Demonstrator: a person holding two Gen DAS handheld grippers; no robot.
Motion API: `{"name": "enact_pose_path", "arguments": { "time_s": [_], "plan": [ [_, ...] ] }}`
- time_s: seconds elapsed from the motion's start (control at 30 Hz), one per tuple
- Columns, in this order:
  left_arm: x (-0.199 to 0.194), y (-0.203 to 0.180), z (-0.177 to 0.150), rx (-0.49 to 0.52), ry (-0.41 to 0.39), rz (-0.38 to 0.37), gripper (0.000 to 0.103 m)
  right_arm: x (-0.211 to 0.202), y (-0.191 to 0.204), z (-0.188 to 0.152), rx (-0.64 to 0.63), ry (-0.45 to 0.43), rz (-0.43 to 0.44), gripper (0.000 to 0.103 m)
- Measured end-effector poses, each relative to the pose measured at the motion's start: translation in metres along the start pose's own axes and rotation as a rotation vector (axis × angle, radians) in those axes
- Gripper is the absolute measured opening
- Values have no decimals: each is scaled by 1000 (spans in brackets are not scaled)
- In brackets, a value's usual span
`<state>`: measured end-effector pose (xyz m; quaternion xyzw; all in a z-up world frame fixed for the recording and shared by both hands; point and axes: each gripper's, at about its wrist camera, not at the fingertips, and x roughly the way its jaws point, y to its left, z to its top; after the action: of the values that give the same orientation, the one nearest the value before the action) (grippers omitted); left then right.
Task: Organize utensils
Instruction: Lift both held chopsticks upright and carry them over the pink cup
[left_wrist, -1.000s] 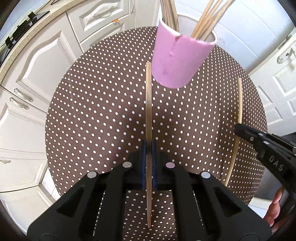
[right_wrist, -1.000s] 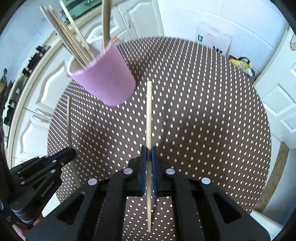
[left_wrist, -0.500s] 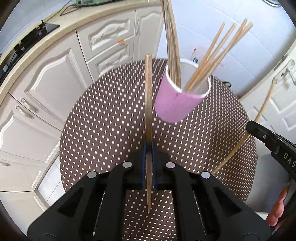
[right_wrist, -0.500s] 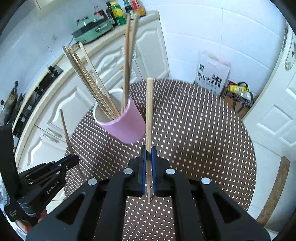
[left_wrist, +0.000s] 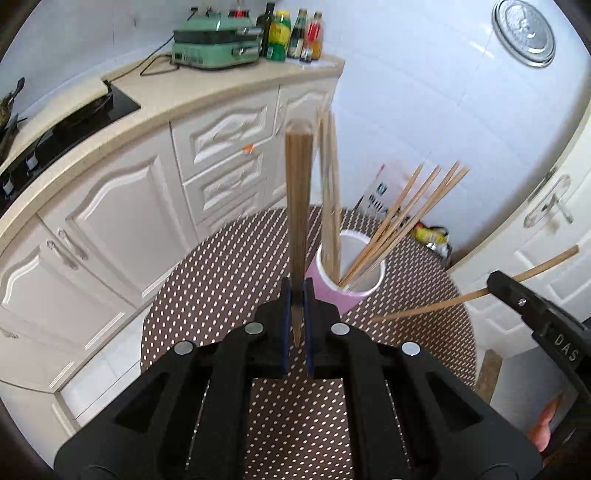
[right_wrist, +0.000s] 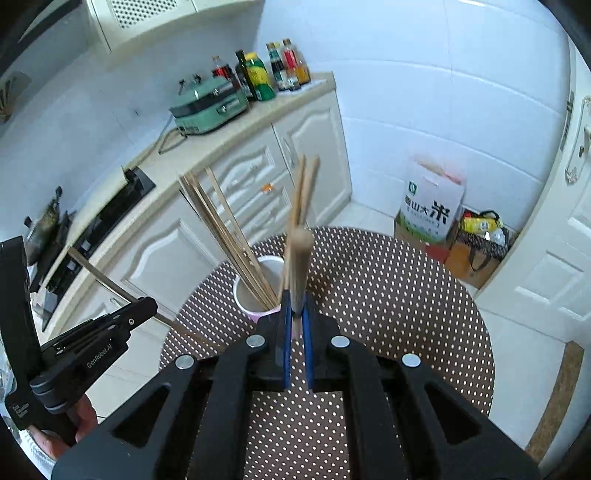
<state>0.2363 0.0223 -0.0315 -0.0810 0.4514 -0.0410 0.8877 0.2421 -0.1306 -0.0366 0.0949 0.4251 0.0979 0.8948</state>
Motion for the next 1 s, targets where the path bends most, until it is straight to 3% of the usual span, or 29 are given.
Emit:
{"name": "enact_pose_path", "arguments": {
  "time_s": [0.33,0.6,1.0],
  "plan": [
    [-24,-13,24,18,-65,-94,6,-27,12,21,-20,-98,27,4],
    [-25,-28,42,56,-109,-107,6,-26,18,37,-34,-135,33,4],
    [25,-34,39,80,-16,-60,6,21,22,38,-52,-39,24,4]
  ]
}}
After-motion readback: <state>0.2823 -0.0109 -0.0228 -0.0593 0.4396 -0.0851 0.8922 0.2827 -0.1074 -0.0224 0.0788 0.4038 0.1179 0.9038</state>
